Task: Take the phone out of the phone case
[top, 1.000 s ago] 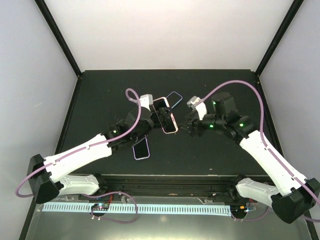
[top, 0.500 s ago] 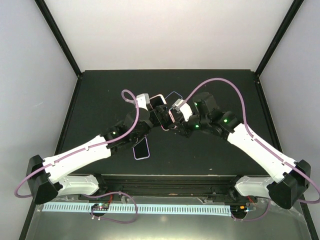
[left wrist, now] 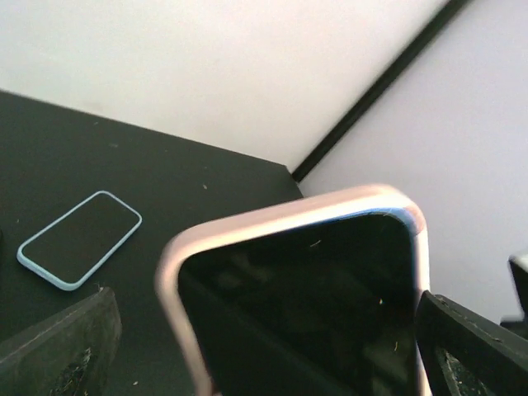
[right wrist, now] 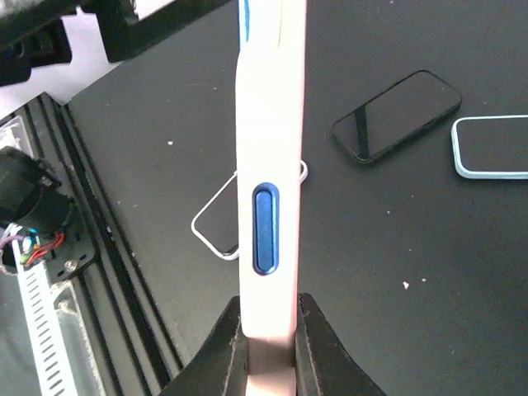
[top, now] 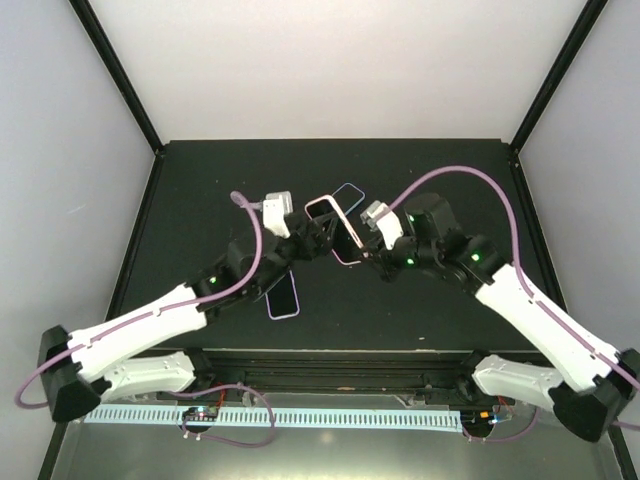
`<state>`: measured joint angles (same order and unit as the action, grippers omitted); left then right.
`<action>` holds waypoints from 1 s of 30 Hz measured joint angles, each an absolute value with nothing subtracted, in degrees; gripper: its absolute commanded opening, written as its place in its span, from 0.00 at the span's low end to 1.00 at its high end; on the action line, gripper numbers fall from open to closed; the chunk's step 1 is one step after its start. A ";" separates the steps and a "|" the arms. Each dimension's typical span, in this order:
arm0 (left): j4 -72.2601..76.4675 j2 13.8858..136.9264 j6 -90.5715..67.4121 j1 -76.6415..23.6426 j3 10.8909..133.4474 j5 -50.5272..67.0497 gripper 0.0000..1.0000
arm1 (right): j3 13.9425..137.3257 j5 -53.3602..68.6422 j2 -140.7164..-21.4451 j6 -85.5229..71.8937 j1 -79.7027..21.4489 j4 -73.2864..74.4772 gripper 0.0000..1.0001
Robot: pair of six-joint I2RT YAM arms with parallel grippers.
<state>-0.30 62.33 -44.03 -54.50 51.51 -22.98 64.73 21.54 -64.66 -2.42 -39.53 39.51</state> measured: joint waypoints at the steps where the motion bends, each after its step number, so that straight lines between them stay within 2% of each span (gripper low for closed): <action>1: 0.38 60.62 -41.95 -54.43 50.35 -21.74 0.99 | 64.18 21.52 -63.26 -1.96 -39.51 39.92 0.01; 9: 3.49 44.40 -24.77 -52.40 37.95 -3.25 0.96 | 61.95 26.33 -53.30 5.04 -39.22 42.96 0.01; 13: 4.10 42.28 -18.74 -51.96 36.42 5.15 0.78 | 61.80 33.74 -52.31 9.43 -39.22 46.28 0.01; 21: 8.71 42.63 -12.78 -51.70 36.03 19.38 0.66 | 61.78 45.06 -52.58 14.55 -39.22 51.31 0.01; 25: 12.86 42.87 -12.80 -51.70 34.37 22.55 0.61 | 61.80 46.87 -52.73 14.50 -39.22 51.40 0.01; 30: 18.26 43.18 -14.85 -51.70 31.40 25.91 0.49 | 61.80 48.42 -53.43 14.44 -39.22 51.35 0.01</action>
